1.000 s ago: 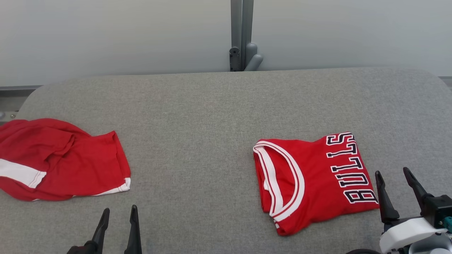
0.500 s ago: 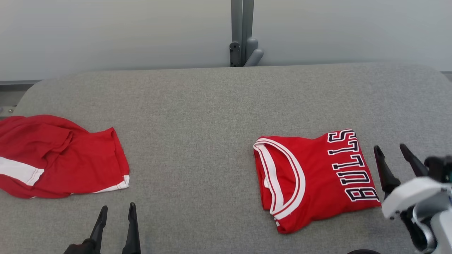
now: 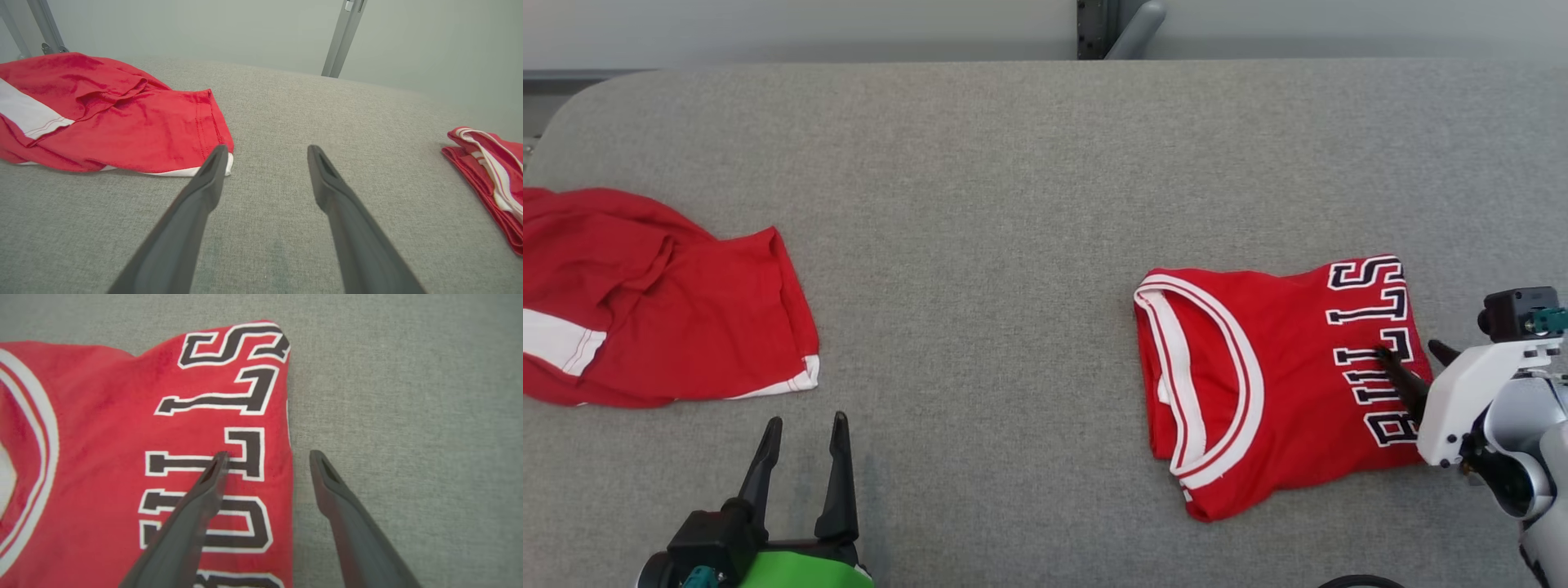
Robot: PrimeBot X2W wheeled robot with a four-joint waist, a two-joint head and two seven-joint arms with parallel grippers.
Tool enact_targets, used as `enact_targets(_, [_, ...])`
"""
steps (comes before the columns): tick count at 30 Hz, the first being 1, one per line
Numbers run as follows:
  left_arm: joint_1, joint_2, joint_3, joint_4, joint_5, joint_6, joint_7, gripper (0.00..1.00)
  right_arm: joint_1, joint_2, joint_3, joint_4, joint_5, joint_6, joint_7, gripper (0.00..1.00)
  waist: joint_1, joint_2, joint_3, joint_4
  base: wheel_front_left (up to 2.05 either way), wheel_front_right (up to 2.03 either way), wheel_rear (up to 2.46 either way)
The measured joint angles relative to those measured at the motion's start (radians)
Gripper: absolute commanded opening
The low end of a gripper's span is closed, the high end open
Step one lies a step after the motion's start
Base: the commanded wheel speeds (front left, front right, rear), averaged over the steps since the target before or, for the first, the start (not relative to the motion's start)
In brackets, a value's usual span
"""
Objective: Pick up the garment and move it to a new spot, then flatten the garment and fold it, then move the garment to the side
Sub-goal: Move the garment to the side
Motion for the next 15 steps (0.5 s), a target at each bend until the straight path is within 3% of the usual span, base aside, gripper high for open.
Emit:
enact_targets(10, [-0.019,0.000,-0.002,0.003,-0.001,0.007,0.000,1.00,-0.077,0.010,0.046,0.140,0.113,0.000,-0.018,1.00,0.0000,0.0000,0.052,0.050,0.00,0.00,0.00])
enact_targets(11, [-0.019,0.000,-0.002,0.002,-0.001,0.008,0.000,1.00,-0.082,0.009,0.053,0.145,0.127,0.000,-0.014,0.83,0.0000,0.0000,0.052,0.049,0.00,0.00,0.00])
enact_targets(12, [-0.019,0.000,-0.002,0.000,-0.001,0.009,0.000,1.00,-0.087,0.009,0.059,0.148,0.144,-0.001,-0.013,0.40,0.0000,0.0000,0.052,0.046,0.00,0.00,0.00])
enact_targets(13, [-0.019,0.000,-0.003,-0.002,-0.001,0.009,0.000,1.00,-0.091,0.007,0.069,0.147,0.158,-0.001,-0.009,0.14,0.0000,0.0000,0.052,0.042,0.00,0.00,0.00])
enact_targets(14, [-0.019,0.000,-0.003,-0.003,-0.002,0.009,0.000,1.00,-0.096,0.007,0.078,0.145,0.173,-0.001,-0.007,0.00,0.0000,0.0000,0.053,0.037,0.00,0.00,0.00])
enact_targets(15, [-0.020,0.000,-0.004,-0.004,-0.002,0.009,0.000,1.00,-0.100,0.006,0.091,0.140,0.192,-0.001,-0.004,0.00,0.0000,0.0000,0.053,0.032,0.00,0.00,0.00])
